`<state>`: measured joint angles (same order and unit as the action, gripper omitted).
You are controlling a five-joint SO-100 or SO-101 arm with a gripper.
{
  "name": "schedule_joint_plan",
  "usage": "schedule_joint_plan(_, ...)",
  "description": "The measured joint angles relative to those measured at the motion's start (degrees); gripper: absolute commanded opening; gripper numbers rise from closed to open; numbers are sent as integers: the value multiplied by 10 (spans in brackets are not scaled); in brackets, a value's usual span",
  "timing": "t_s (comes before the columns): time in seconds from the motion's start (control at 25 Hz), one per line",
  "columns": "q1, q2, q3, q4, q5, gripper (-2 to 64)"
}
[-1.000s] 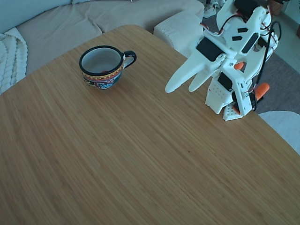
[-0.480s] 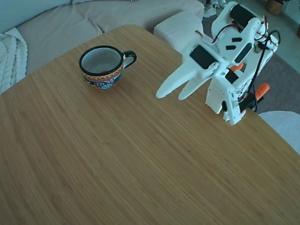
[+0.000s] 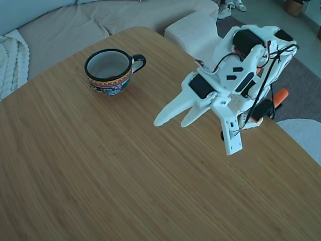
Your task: Grasp a red cap and put it in the cup.
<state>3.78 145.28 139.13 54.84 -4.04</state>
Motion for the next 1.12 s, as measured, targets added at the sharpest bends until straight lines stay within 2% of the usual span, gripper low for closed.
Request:
schedule_joint_plan(0.12, -1, 0, 34, -26, 5, 497)
schedule_joint_plan(0.64, -44, -1, 91, -65, 7, 481)
schedule_joint_plan(0.76, -44, -1, 101, -67, 27, 378)
schedule_joint_plan(0.96, -43, -1, 102, -71, 54, 97)
schedule_joint_plan(1.0, -43, 0, 110, -83, 54, 60)
schedule_joint_plan(1.12, -44, 25, 152, -122, 54, 57)
